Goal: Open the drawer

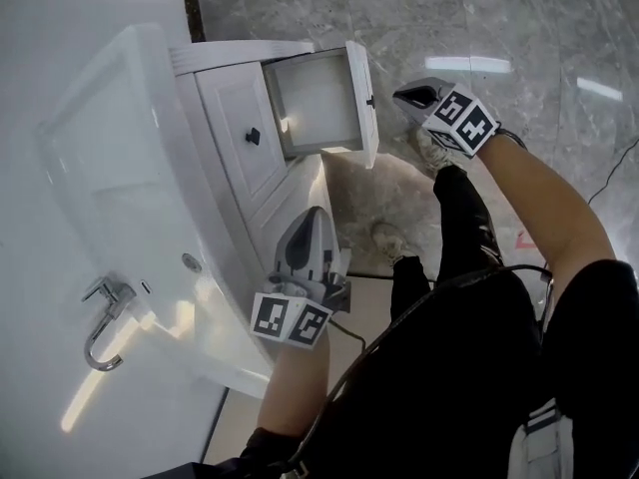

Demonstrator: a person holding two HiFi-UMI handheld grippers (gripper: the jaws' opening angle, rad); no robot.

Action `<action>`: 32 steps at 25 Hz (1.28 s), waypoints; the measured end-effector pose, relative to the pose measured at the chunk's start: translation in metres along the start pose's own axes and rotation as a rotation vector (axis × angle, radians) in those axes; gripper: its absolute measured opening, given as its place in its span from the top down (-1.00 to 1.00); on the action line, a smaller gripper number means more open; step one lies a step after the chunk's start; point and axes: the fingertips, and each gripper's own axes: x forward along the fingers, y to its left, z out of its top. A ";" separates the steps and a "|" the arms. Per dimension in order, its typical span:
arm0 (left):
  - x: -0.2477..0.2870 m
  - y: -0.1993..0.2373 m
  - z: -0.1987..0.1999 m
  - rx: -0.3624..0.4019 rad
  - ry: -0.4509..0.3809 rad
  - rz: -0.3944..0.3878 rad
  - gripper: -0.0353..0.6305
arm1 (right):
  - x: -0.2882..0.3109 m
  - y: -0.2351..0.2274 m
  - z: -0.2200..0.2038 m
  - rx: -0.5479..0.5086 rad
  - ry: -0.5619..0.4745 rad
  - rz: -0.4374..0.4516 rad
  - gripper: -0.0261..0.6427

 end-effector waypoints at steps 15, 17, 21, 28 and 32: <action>-0.142 -0.052 0.189 0.086 -0.267 0.008 0.92 | -0.125 0.110 0.238 -0.110 -0.148 -0.047 0.92; -0.164 -0.054 0.209 0.084 -0.296 0.029 0.92 | -0.138 0.130 0.268 -0.137 -0.155 -0.034 0.92; -0.209 -0.050 0.245 0.067 -0.392 0.088 0.92 | -0.160 0.166 0.327 -0.209 -0.171 0.001 0.92; -0.307 -0.041 0.284 0.032 -0.549 0.238 0.92 | -0.183 0.238 0.409 -0.336 -0.170 0.080 0.92; -0.367 -0.036 0.285 -0.012 -0.635 0.330 0.92 | -0.188 0.285 0.446 -0.418 -0.172 0.138 0.92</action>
